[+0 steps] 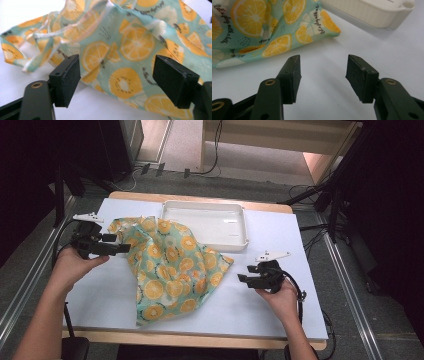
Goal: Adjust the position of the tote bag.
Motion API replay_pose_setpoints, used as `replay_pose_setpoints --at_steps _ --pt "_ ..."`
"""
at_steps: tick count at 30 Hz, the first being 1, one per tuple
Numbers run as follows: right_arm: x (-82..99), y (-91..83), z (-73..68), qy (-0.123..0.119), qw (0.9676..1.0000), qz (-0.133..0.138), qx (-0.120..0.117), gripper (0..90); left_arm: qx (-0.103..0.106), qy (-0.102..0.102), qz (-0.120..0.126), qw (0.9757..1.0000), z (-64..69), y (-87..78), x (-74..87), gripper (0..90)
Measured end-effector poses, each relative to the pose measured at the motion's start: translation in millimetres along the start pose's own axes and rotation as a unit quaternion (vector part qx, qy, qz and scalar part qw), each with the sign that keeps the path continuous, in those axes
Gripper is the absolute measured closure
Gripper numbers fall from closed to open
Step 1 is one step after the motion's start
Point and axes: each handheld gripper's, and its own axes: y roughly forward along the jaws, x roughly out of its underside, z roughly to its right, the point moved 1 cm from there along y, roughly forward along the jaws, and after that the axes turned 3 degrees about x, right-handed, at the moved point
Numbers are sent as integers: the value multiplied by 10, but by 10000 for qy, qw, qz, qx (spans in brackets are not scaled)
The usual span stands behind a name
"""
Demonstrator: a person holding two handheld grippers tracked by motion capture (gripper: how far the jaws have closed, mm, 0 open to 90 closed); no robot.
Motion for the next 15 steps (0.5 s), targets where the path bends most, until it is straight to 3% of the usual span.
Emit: replay_pose_setpoints --at_steps 2,7,15 --pt "2 -18 29 63 10000 46 -10 462 84 -106 131 9998 -22 18 -41 175" --pt "18 -38 64 134 9999 36 17 462 97 -199 71 9997 -47 85 -80 146" --pt "24 -24 59 130 9999 -15 17 461 -118 51 -117 9998 -61 215 -266 139"
